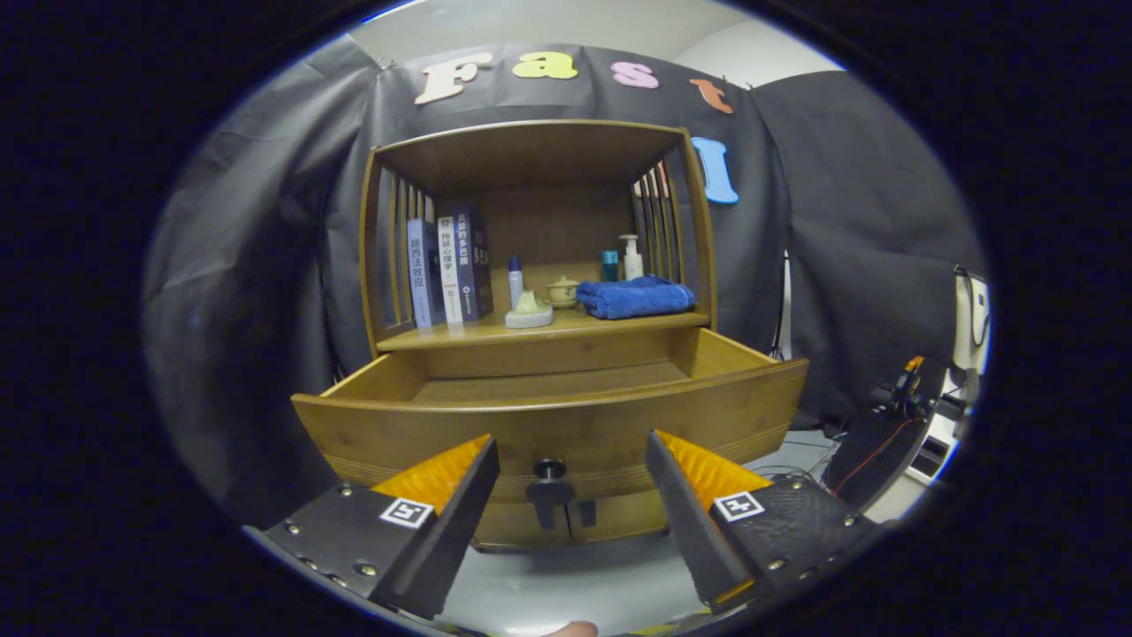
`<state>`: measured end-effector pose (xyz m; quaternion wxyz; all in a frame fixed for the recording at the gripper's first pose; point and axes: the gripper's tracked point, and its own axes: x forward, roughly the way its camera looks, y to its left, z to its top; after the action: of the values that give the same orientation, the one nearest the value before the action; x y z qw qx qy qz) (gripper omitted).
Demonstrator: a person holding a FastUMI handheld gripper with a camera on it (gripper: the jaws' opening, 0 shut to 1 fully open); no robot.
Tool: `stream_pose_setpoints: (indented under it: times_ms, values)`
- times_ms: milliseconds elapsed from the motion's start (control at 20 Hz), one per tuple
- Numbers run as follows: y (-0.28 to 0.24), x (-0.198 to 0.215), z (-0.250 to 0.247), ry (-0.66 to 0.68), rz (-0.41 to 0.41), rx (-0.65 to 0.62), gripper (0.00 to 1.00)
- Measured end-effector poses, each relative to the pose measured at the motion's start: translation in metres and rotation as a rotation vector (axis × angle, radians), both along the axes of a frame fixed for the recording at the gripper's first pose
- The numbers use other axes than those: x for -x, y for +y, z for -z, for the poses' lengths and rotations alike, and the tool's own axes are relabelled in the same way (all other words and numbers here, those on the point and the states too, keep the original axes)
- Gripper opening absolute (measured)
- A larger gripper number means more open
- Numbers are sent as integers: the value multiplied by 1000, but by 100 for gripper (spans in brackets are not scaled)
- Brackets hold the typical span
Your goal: Pull open the drawer, take out the items inside it, and place them on the countertop above the cabinet.
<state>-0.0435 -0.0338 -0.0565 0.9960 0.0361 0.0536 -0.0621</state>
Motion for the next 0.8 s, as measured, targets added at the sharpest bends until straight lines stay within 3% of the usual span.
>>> stream_pose_setpoints:
  times_ms: [800]
  values:
    - [27, -65, 50, 81, -66, -4, 99]
